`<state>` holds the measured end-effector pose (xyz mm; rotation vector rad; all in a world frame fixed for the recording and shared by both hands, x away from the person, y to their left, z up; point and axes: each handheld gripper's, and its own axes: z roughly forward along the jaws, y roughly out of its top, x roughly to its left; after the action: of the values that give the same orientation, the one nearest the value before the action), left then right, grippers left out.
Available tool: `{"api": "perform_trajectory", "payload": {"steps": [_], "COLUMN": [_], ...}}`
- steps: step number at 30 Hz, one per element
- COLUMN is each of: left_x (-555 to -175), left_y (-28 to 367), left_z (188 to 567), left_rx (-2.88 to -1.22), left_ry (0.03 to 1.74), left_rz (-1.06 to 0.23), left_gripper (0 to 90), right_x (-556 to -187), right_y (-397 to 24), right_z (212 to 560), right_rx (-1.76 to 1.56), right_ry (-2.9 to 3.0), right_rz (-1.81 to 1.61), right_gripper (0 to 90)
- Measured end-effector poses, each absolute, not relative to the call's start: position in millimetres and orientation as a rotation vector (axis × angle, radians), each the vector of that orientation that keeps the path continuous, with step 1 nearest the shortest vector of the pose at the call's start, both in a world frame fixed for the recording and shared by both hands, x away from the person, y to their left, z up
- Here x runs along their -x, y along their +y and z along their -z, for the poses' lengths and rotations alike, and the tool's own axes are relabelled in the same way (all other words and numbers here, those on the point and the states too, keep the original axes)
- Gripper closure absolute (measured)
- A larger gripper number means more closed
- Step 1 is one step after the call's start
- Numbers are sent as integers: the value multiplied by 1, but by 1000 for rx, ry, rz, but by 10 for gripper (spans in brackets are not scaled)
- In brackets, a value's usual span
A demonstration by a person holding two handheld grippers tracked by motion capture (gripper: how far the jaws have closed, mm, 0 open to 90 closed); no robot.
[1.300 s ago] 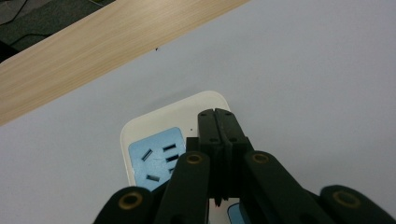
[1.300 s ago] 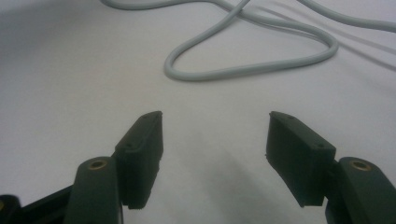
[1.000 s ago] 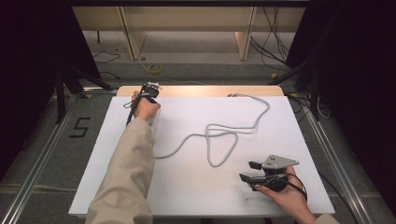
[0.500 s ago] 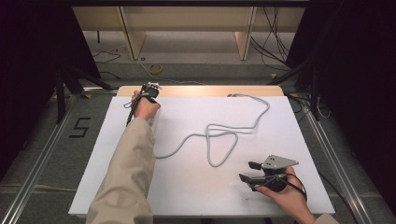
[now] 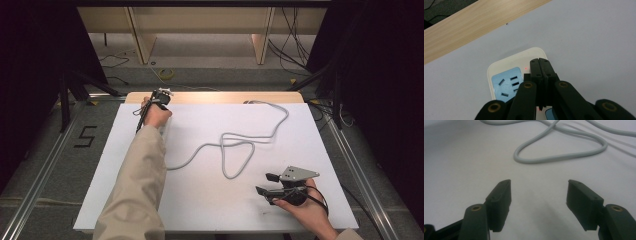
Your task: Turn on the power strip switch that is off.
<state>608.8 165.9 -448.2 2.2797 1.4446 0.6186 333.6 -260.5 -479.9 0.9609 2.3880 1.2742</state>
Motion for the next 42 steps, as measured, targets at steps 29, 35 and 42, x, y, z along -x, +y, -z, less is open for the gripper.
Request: {"api": "perform_trajectory", "payload": {"steps": [29,35,42], "left_x": [-593,-583,-574], "left_y": [188,192,194], "left_z": [425,417,414], "left_rx": [-2182,-2165,-2152], "left_ry": [1465,1463,1457], "left_rz": [-637,-645,-623], "left_gripper": [773,706,626], "right_x": [-333,-334,-334], "right_y": [-260,-260,-260], "right_z": [479,480,479], "right_rx": [-959,-961,-962], "right_ry": [2384,2387,2387], "right_rz": [-1271,-1264,-1263], "right_gripper": [374,374,374]}}
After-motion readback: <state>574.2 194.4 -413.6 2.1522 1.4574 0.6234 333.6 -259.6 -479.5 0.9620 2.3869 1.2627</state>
